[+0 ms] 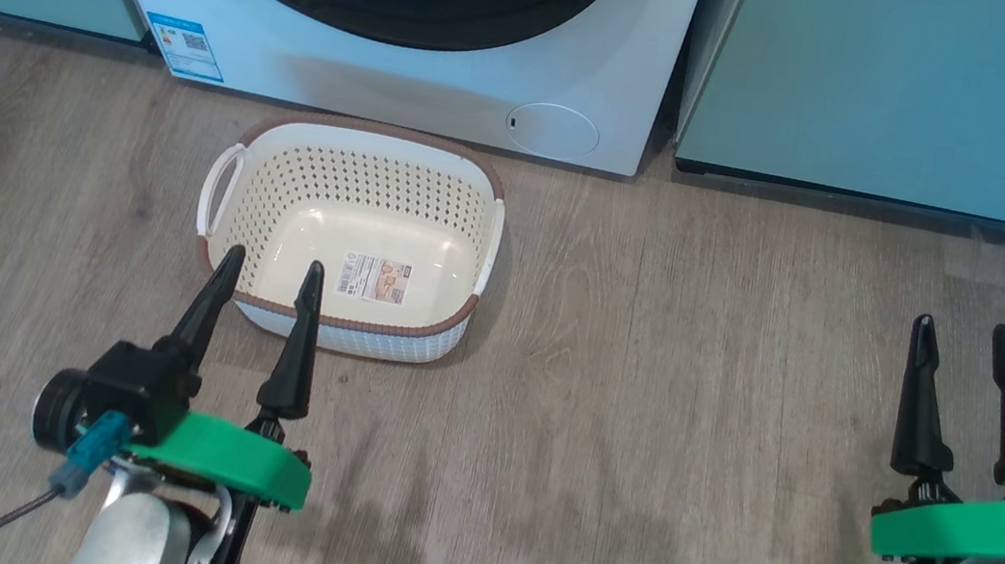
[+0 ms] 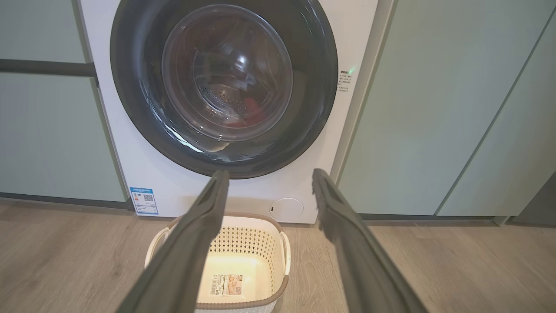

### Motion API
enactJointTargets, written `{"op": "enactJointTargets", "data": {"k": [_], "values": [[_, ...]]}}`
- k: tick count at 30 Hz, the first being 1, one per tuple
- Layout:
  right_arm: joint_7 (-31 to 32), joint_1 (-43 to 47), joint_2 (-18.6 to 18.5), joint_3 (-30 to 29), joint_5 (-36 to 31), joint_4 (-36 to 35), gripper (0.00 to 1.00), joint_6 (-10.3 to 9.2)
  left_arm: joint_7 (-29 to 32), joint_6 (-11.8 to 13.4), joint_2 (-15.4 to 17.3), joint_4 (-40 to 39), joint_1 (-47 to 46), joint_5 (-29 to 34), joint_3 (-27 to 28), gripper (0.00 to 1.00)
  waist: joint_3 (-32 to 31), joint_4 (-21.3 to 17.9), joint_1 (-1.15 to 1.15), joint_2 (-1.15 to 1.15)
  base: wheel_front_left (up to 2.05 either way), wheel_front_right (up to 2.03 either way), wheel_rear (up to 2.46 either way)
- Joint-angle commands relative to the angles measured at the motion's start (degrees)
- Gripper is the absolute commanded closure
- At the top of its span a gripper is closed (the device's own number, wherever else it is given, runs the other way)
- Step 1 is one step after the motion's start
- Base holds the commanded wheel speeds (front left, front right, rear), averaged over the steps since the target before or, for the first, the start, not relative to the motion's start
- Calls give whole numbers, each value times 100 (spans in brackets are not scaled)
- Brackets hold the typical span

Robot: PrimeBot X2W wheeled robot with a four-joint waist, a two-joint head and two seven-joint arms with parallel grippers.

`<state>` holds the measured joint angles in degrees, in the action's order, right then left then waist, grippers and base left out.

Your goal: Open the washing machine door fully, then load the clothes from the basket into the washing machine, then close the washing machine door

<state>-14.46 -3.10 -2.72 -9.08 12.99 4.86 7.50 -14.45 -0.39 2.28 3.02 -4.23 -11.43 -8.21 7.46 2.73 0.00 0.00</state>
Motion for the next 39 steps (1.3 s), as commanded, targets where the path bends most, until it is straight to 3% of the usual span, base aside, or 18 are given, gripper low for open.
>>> {"op": "enactJointTargets", "data": {"k": [1, 15, 39], "values": [[-51, -72, -16, 124, -38, -202, 0, -1, -55, 0, 60, -166, -132, 40, 154, 0, 1, 1, 0, 0, 0, 0, 0], [-53, -54, -16, 187, -2, -260, 0, -1, -55, 159, 60, -199, -121, 223, 169, 0, -9, -7, 0, 0, 0, 0, 0], [-53, 27, -16, 238, 80, -323, 0, -1, -55, 8, 60, -427, -24, 29, 274, 0, -8, -27, 0, 0, 0, 0, 0]]}}
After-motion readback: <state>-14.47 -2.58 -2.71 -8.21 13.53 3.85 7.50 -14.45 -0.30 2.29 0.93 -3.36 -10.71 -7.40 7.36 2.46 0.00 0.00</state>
